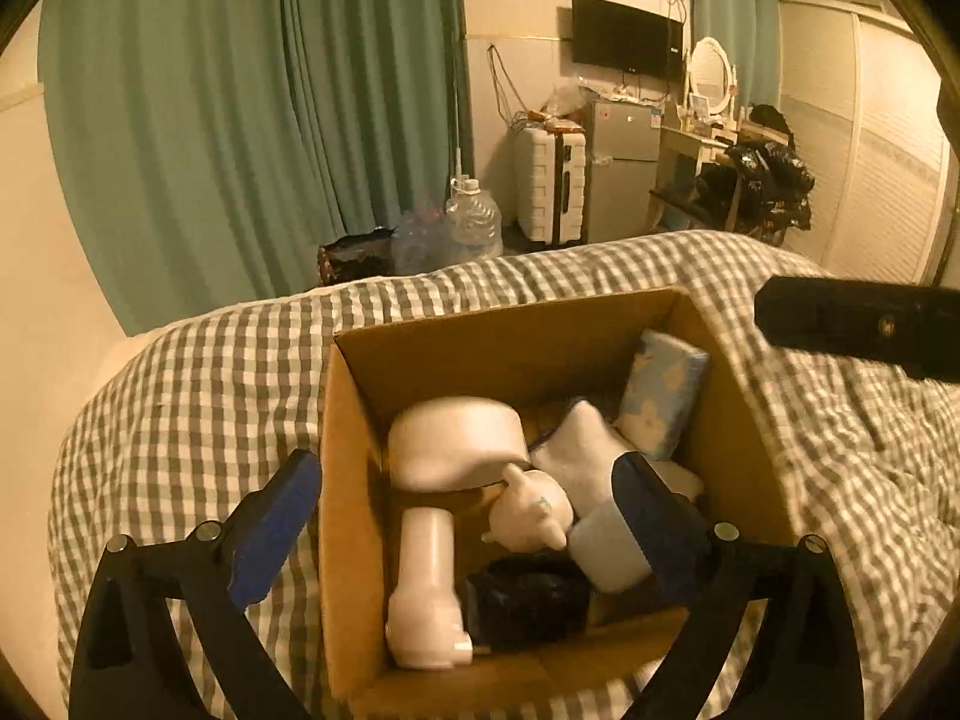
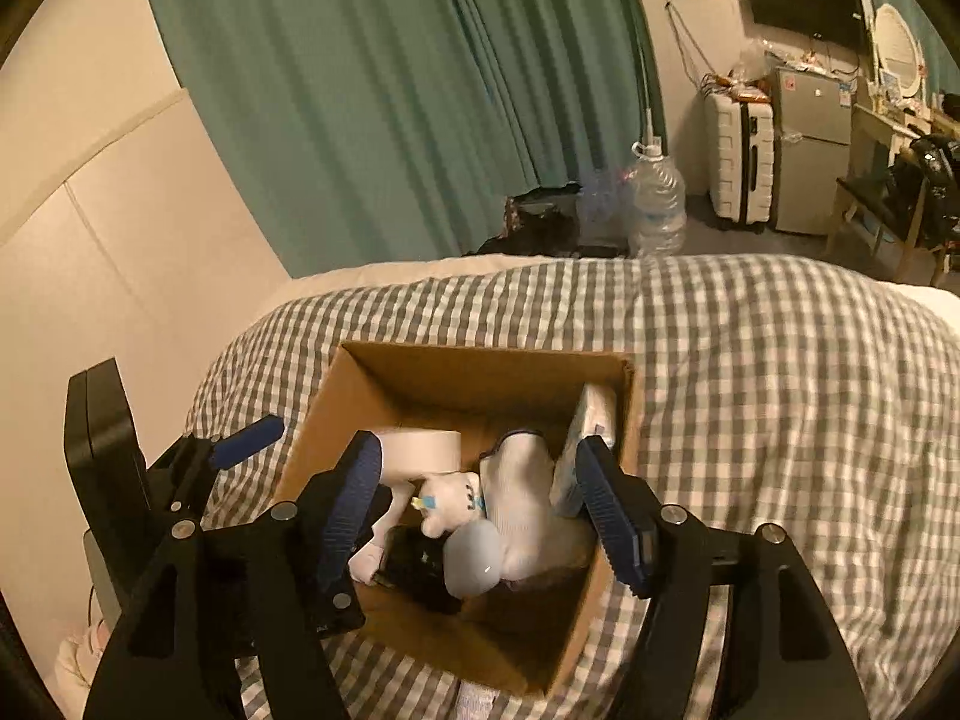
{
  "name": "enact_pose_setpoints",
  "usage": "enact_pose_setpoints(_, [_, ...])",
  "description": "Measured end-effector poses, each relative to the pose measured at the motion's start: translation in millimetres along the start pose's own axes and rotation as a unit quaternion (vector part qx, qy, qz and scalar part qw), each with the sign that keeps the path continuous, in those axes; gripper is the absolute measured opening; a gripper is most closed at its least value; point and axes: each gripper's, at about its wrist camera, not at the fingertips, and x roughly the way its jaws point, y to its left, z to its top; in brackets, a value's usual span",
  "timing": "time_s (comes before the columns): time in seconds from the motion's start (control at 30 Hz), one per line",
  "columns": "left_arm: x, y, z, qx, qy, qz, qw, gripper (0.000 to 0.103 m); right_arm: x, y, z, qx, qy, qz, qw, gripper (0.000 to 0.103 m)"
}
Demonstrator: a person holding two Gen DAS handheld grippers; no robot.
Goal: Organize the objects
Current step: 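Grasp the white tape roll with the left gripper while the right carries the earbud case, then drop the tape roll and earbud case into the box with both grippers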
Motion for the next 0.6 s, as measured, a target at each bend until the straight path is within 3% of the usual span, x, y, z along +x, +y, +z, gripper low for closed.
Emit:
enact_pose_setpoints(0.3, [-81.8,2.0,6.2,-0.006,-0.028,-0.003,0.9996,0.101,-84.2,24.0,-1.8,-0.029,-0.032,-0.032,0.999,0.07])
enact_pose_setpoints(0.6, [-170.7,19.3,7.6,-0.033,-0.083,0.014,0.9959,0.103,-160.1,67.0,-10.0,-0.069,-0.084,-0.071,0.992,0.085])
